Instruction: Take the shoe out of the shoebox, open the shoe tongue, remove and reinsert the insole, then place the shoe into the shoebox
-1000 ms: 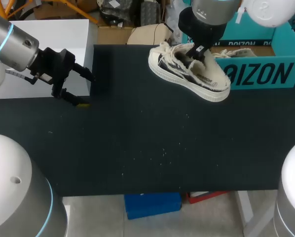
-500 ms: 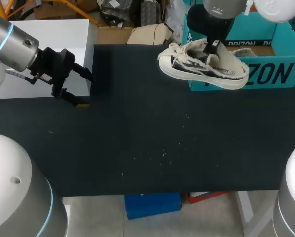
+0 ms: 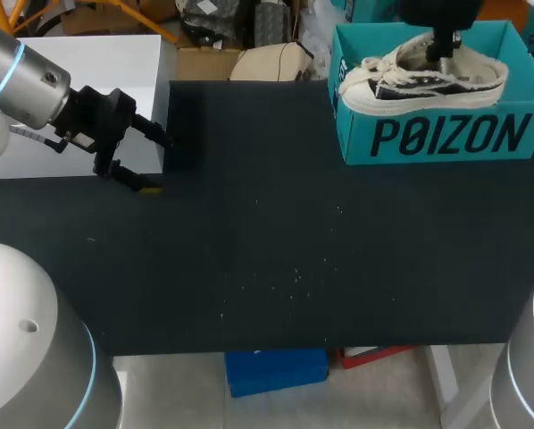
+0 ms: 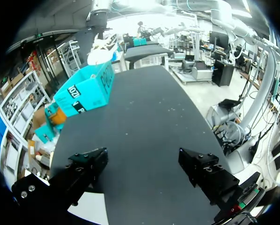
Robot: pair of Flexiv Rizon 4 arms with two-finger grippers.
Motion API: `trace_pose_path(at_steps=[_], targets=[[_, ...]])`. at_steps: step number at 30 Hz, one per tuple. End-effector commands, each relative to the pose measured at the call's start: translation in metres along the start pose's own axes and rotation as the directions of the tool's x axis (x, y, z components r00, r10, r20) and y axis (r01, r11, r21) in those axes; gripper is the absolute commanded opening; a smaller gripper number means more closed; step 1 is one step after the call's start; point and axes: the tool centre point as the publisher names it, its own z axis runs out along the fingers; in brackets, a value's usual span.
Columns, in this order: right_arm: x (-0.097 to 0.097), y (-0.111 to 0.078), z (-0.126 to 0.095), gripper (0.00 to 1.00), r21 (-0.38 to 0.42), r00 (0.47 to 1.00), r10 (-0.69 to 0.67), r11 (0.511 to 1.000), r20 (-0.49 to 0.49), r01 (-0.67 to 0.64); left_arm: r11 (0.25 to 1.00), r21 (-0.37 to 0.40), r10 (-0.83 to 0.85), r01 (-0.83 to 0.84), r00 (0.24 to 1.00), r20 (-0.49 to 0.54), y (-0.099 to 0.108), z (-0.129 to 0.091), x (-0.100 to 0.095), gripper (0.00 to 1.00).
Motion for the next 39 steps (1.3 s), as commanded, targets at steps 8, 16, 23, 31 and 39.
trace_pose_path(at_steps=[8,16,23,31,39], targets=[[-0.110,-0.020,0.037,0.00,-0.007,0.995,-0.094,0.996,-0.040,0.093,1.000,-0.001,0.001,-0.001,1.000,0.003,0.001,0.001,0.001,1.00],[-0.172,-0.030,0.063,0.00,0.005,0.994,-0.108,0.994,-0.034,0.108,1.000,-0.001,0.001,-0.001,1.000,0.003,0.001,0.001,0.001,1.00],[-0.214,-0.038,0.090,0.00,0.030,0.995,-0.092,0.995,-0.023,0.093,1.000,-0.001,0.001,-0.001,1.000,0.003,0.001,0.001,0.001,1.00],[-0.232,-0.042,0.117,0.00,0.033,0.997,-0.067,0.997,-0.027,0.067,1.000,-0.001,0.001,-0.001,1.000,0.003,0.001,0.001,0.001,1.00],[-0.223,-0.047,0.143,0.00,0.023,0.997,-0.055,0.998,-0.062,0.056,1.000,-0.001,0.001,-0.001,1.000,0.003,0.001,0.001,0.001,1.00]])
